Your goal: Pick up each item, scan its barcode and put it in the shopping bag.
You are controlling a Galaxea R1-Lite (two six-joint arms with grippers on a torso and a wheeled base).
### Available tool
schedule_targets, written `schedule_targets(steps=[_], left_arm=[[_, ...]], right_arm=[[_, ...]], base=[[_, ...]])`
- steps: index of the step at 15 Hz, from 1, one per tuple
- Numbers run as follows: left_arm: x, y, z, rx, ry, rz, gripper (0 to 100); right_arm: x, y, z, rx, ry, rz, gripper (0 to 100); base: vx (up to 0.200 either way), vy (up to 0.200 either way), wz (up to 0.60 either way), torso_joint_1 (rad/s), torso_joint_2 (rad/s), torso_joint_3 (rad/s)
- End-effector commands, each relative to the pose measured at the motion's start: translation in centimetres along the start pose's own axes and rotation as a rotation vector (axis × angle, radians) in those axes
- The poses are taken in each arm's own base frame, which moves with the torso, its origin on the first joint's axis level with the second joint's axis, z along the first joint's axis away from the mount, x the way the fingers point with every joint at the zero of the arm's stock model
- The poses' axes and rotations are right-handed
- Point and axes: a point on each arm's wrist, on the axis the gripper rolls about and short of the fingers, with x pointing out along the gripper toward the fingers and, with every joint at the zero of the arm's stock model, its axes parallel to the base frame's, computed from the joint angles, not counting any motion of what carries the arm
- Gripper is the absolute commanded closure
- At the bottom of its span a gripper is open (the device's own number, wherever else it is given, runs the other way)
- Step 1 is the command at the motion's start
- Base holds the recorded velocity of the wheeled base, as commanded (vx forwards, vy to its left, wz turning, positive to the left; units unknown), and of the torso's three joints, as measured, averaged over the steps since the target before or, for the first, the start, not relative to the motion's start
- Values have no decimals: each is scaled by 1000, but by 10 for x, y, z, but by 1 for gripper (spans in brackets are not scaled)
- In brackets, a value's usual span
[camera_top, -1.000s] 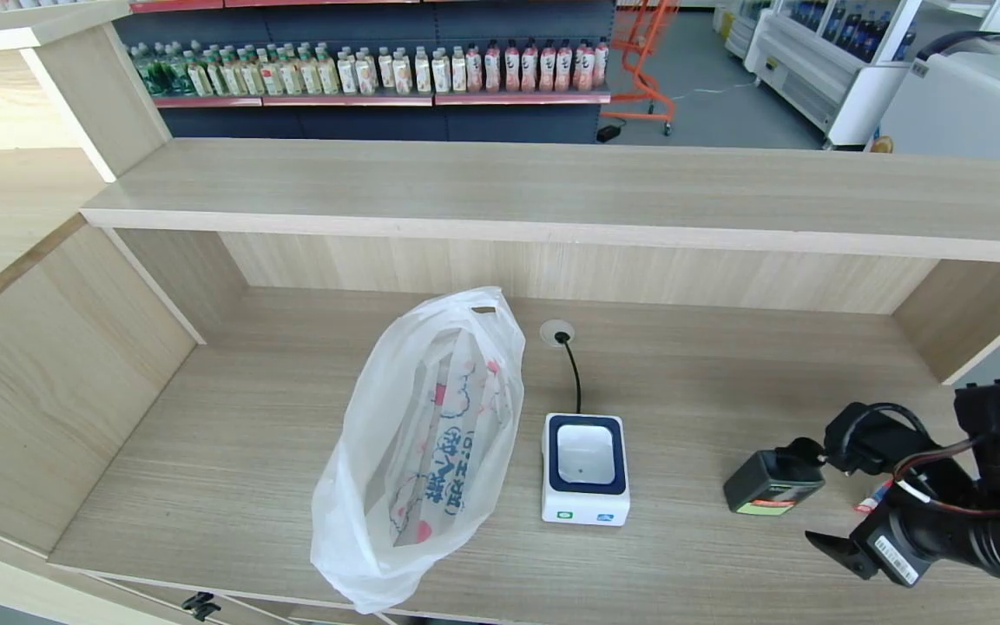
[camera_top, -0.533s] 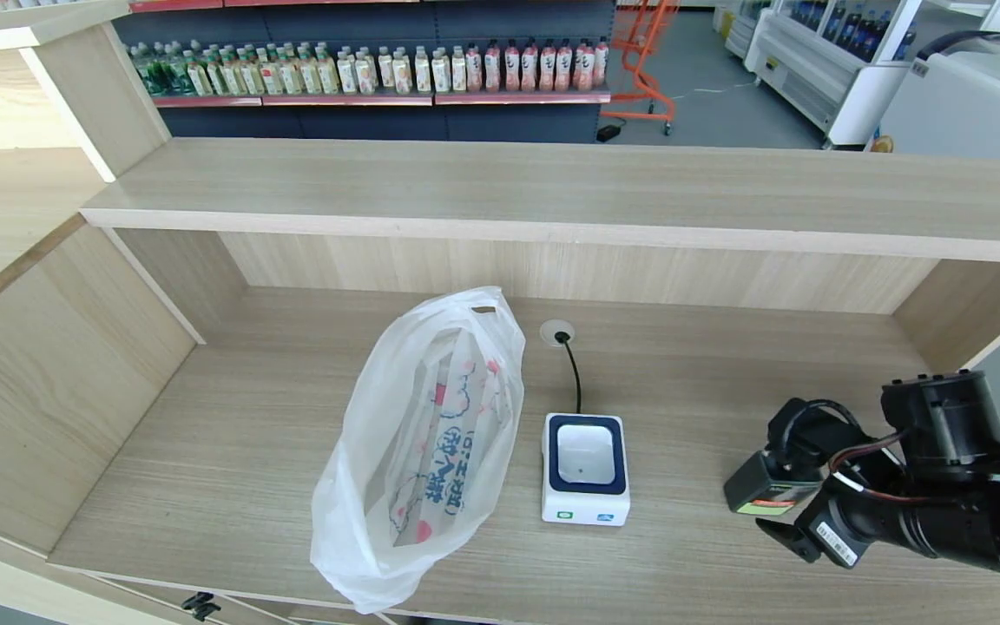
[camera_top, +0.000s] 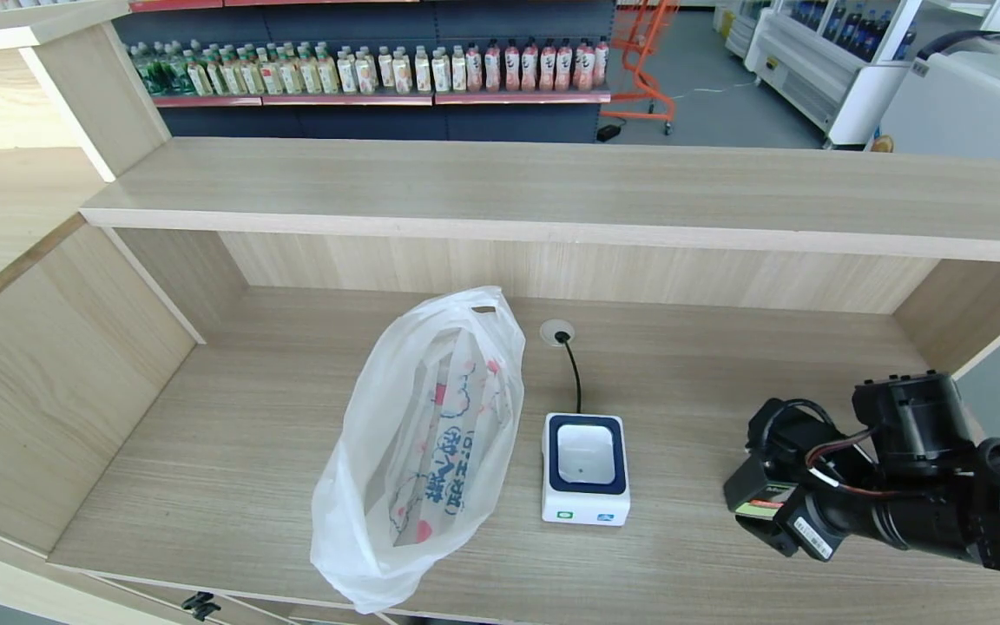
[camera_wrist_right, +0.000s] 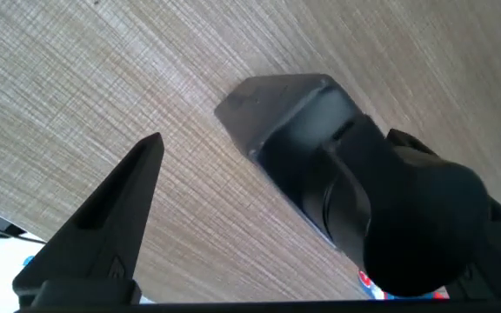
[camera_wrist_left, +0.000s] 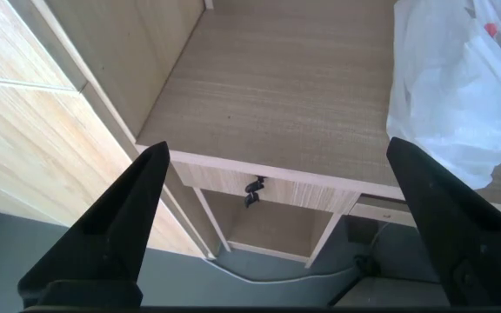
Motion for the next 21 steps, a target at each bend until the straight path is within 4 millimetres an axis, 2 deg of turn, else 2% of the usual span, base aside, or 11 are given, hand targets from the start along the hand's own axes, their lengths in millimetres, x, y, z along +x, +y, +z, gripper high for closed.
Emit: schedule_targets(steps=[1,2,6,8,9,10,13,15,17,19,21], left_arm=[[0,0,0,0,-1,1,0],[0,0,0,0,1,1,0],[0,0,0,0,1,1,0],[0,0,0,0,1,1,0],[0,0,0,0,1,1,0],[0,0,0,0,1,1,0],[0,0,0,0,1,1,0],[0,0,0,0,1,1,0],[0,0,0,0,1,1,0],[0,0,0,0,-1,1,0],[0,0,0,0,-1,1,0]], right_arm=[[4,1,0,0,-11,7,0],[5,0,1,1,-15,3,100],[2,-1,-1,4,-18,-3,100],[-5,-3,-10,27,-5,-18,100],[-12,-7,-7,32,-34,-38,100],[-24,-12,-1,34,-83,-74,100],[-85,-20,11,20,-279,-209,100],[-128,-10,-2,-103,-370,-295,100],[-150,-7,-4,-262,-444,-336,100],[-156,-7,3,-581,-580,-333,100],[-144,-4,10,-985,-733,-287,100]], base=[[0,0,0,0,0,0],[0,0,0,0,0,0],[0,0,0,0,0,0],[0,0,0,0,0,0],[0,0,0,0,0,0],[0,0,0,0,0,0],[0,0,0,0,0,0],[0,0,0,0,0,0],[0,0,0,0,0,0],[0,0,0,0,0,0],[0,0,0,0,0,0]])
